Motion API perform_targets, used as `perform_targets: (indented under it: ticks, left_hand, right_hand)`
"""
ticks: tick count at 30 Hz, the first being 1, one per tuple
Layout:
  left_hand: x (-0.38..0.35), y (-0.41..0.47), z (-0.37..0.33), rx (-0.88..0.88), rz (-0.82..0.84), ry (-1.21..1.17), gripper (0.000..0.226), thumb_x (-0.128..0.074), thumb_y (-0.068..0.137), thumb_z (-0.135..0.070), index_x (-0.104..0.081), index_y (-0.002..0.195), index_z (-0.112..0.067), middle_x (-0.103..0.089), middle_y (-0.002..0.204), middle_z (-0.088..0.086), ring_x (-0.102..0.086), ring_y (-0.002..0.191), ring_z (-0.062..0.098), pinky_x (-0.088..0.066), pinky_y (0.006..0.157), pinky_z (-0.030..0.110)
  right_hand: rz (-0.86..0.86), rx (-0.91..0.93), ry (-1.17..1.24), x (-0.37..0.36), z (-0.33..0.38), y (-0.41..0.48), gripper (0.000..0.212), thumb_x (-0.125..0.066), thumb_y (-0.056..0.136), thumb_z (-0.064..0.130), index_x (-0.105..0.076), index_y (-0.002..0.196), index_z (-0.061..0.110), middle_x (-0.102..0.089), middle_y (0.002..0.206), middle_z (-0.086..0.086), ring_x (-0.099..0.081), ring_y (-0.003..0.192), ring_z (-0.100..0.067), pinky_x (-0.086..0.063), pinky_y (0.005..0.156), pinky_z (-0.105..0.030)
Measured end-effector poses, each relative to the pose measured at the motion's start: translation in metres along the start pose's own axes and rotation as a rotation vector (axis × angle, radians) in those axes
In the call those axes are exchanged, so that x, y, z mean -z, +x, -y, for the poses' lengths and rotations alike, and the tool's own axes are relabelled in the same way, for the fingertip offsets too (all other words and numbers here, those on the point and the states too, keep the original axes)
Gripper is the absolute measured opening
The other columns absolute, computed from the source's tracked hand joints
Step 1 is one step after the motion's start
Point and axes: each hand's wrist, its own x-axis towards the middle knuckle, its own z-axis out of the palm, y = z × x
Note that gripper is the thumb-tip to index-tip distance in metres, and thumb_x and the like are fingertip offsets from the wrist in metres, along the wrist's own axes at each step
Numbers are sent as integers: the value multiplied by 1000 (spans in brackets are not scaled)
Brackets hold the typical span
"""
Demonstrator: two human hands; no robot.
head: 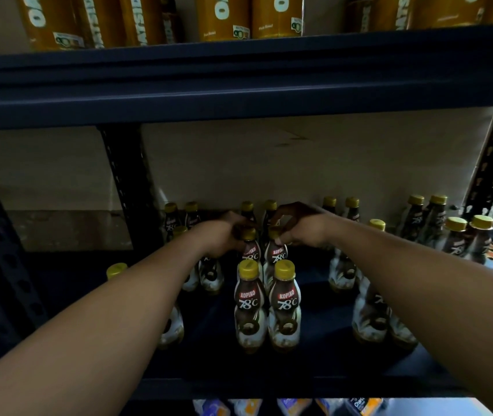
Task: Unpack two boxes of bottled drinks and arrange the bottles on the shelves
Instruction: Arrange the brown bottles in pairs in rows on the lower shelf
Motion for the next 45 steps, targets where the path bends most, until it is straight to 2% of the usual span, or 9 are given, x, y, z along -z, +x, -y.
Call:
perform_targets:
  ticks: [5, 9, 14, 18, 24, 27, 35, 40, 45]
  left_hand:
    - [1, -2, -3, -5, -10, 13, 73, -71, 93, -36, -34, 155, -30, -45, 152, 5, -49, 131, 26, -43, 102, 33]
    - [1, -4, -4, -29, -7, 2, 71, -71, 93, -33, -36, 154, -28, -43, 154, 5, -48, 133, 26, -43, 106, 35]
    - [3, -6, -1, -71, -7, -3, 74, -74, 91, -34, -36, 154, -37, -36, 160, 1, -45, 139, 24, -39, 113, 38]
    - [15, -14, -4, -58, -18, -23, 71, -74, 91, -35, -39, 152, -38, -56, 141, 0, -57, 123, 19, -46, 100, 30]
    - [54, -58, -3, -87, -134, -14, 51, -71, 91, -41, -56, 140, -34, -65, 126, -3, -60, 111, 15, -46, 88, 24]
    - [78, -90, 0, -99, -124, -20, 47, -69, 94, -42, -59, 138, -31, -68, 123, -4, -63, 104, 11, -49, 86, 24]
    - [132, -169, 37, 121, 163, 63, 31, -76, 88, -44, -68, 117, -37, -72, 115, -9, -69, 105, 16, -52, 103, 46]
    - [134, -215, 51, 132, 109, 26, 47, -73, 91, -43, -58, 134, -30, -69, 98, -11, -70, 83, 12, -55, 68, 22]
    - [108, -221, 86, 151, -9, 82, 72, -76, 84, -52, -48, 147, -34, -65, 129, 0, -63, 113, 17, -49, 104, 37]
  right_hand:
    - [-10, 0, 31, -2, -2, 3, 73, -84, 49, 67, -71, 113, 34, -74, 107, 5, -69, 102, -20, -55, 97, -46]
    - [-6, 21, -7, 0, 4, -7, 50, -84, 78, 48, -69, 122, 29, -71, 113, 2, -66, 107, -20, -53, 101, -46]
    - [18, -15, -73, 1, 6, -13, 53, -76, 79, 61, -68, 123, 32, -69, 117, 4, -63, 109, -18, -50, 103, -46]
    - [42, -23, -131, 11, 19, -36, 49, -66, 89, 63, -69, 121, 26, -68, 118, 2, -60, 109, -17, -47, 105, -41]
    - [63, -14, -271, 37, 50, -83, 38, -55, 98, 60, -61, 83, 26, -56, 85, 8, -53, 83, -10, -41, 78, -30]
    - [33, -20, -351, 50, 66, -100, 40, -52, 99, 58, -57, 78, 25, -59, 89, 2, -53, 83, -12, -39, 82, -32]
    - [108, 170, -216, 61, 133, -148, 40, -68, 96, 40, -58, 132, 24, -65, 116, 3, -66, 105, -22, -53, 99, -41]
    - [183, 256, -186, 28, 179, -164, 42, -71, 94, 43, -57, 132, 33, -62, 123, 7, -69, 102, -16, -56, 98, -44]
    - [172, 318, -240, -24, 211, -162, 52, -71, 93, 47, -57, 140, 30, -59, 134, 5, -59, 117, -16, -48, 104, -35]
